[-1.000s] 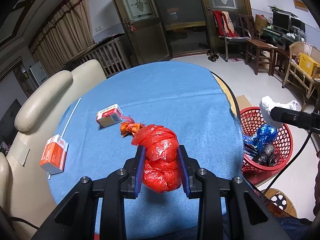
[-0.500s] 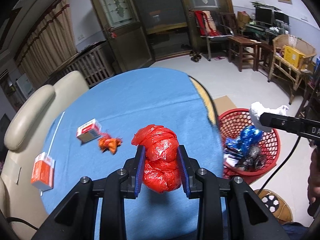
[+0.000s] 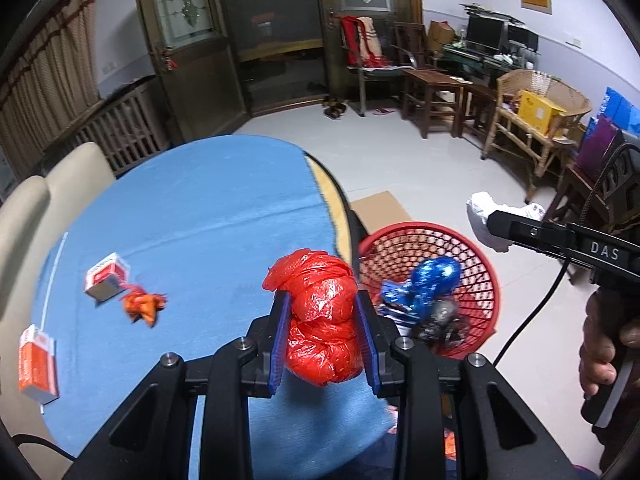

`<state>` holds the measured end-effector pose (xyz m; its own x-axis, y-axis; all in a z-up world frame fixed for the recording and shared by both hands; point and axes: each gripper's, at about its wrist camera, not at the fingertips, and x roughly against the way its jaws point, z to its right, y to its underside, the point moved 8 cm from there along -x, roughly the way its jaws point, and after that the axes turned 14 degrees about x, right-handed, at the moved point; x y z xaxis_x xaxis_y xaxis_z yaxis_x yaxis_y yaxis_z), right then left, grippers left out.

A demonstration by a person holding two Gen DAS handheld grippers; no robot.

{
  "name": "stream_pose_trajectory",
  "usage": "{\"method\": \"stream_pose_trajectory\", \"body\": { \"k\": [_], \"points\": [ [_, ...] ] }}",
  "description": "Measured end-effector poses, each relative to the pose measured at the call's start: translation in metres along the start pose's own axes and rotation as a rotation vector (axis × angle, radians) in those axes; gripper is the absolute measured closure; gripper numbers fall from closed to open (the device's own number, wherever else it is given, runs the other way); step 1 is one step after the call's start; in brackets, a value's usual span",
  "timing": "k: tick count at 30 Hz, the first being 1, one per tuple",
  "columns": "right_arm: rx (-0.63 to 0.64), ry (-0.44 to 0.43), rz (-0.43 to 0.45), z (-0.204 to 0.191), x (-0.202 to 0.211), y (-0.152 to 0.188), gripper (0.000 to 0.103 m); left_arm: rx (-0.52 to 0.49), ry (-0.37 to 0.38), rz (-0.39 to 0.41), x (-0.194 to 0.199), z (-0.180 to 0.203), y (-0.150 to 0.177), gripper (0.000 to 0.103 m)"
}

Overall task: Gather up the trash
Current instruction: 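Open the left tool over the basket while the right tool releases the tissue there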

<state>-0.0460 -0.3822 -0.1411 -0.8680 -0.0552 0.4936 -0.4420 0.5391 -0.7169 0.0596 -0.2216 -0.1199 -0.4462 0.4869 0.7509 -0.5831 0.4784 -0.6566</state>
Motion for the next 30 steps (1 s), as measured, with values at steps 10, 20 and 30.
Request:
{"method": "stream_pose_trajectory", "body": {
  "k": [10,20,30],
  "points": [
    [-0.052,0.022,0.029,0.025,0.015,-0.003,0.064,-0.038,0.071,-0.038,-0.013,0.035,-0.009,0.069],
    [-0.107,0.046,0.063,0.052,0.032,-0.005,0.063,-0.072,0.120,-0.065,-0.023,0.062,-0.012,0.069],
    [-0.148,0.055,0.051,0.066,0.034,0.003,0.059,-0.121,0.152,-0.070,-0.033,0.084,-0.015,0.067]
  ]
}}
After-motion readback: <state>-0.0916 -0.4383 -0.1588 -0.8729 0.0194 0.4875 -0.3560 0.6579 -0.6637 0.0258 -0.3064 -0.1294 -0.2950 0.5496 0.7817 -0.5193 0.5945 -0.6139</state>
